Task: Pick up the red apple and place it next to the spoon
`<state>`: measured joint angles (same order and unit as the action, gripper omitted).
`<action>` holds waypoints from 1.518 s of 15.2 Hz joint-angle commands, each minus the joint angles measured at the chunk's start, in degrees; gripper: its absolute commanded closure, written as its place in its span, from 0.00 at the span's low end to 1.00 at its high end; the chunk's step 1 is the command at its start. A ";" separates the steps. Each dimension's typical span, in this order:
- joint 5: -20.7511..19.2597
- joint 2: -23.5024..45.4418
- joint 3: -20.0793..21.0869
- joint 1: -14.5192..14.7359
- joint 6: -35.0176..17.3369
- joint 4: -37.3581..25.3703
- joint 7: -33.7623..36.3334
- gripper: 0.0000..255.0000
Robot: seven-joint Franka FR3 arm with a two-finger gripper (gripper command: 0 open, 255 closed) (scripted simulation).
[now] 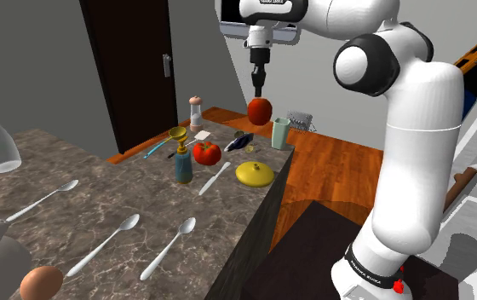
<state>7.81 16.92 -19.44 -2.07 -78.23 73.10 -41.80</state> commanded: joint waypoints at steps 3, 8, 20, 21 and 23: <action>-1.55 -6.66 1.39 3.83 -2.39 8.43 4.51 1.00; -2.84 -14.51 4.20 8.10 -5.17 18.21 11.26 1.00; -1.80 -26.62 13.11 15.77 -9.01 32.34 27.77 1.00; -1.51 -27.24 13.92 16.36 -9.25 33.05 29.13 1.00; -0.89 -28.30 15.56 17.54 -9.74 34.26 31.86 1.00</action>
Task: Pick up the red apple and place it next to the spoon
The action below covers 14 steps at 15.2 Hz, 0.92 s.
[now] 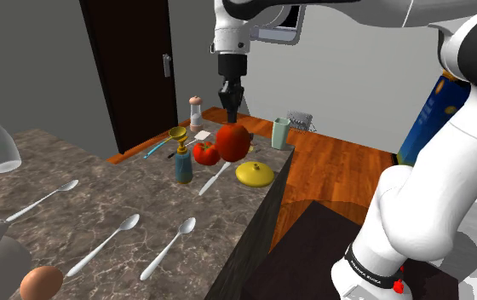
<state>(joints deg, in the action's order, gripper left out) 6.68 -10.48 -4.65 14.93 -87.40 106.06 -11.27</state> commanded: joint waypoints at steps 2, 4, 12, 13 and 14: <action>0.91 -1.73 2.45 1.70 -1.05 2.25 4.05 1.00; 1.63 -2.32 4.14 2.86 -1.54 2.93 6.77 1.00; 3.53 -2.90 8.64 5.89 -4.37 5.23 13.63 1.00; 3.54 -2.96 8.67 5.90 -5.13 6.05 13.52 1.00; 3.56 -3.01 8.69 5.90 -5.89 6.87 13.41 1.00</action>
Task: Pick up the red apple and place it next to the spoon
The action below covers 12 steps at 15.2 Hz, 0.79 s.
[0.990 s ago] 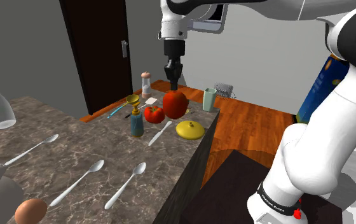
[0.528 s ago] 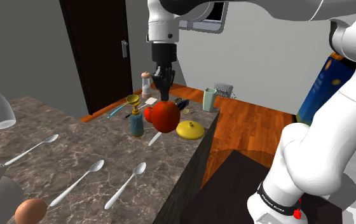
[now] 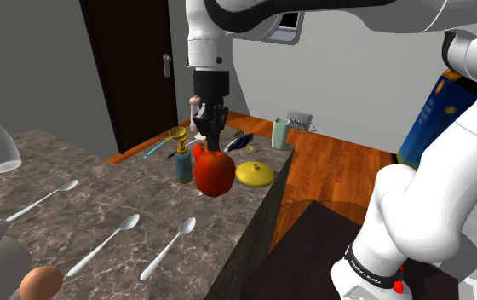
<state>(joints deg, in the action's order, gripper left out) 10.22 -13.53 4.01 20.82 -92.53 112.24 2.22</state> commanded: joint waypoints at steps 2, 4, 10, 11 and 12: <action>0.06 -0.02 0.08 0.03 -2.28 2.28 -0.30 1.00; 0.11 -0.03 0.13 0.04 -3.80 3.82 -0.51 1.00; 0.27 0.25 0.27 0.10 -8.35 8.15 -1.16 1.00; 0.30 0.33 0.30 0.11 -9.11 8.83 -1.27 1.00; 0.34 0.44 0.32 0.13 -9.88 9.50 -1.37 1.00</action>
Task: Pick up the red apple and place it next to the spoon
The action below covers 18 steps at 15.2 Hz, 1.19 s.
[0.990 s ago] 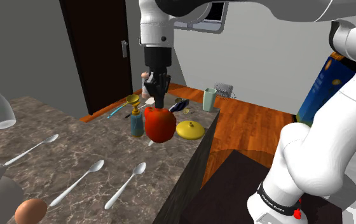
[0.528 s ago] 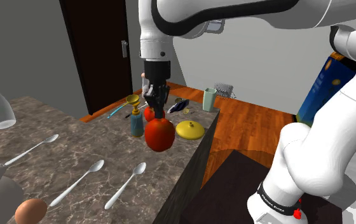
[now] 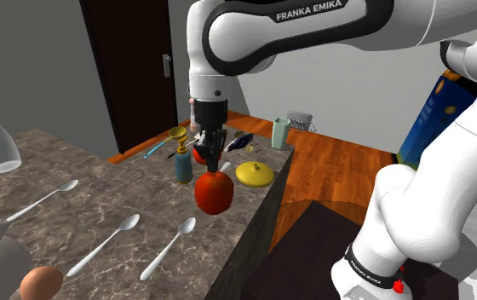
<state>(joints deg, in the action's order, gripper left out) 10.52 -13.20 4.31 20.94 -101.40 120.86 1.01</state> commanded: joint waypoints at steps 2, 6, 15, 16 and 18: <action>0.11 0.34 0.07 0.03 -2.53 2.18 -0.38 1.00; 0.26 0.98 0.17 0.08 -5.59 4.63 -0.81 1.00; 0.67 3.15 0.40 0.21 -12.56 9.48 -1.81 1.00; 0.72 3.46 0.42 0.23 -13.34 9.96 -1.92 1.00; 0.78 3.78 0.45 0.25 -14.15 10.46 -2.04 1.00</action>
<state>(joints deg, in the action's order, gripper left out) 11.28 -9.60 4.78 21.20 -115.12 131.10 -0.92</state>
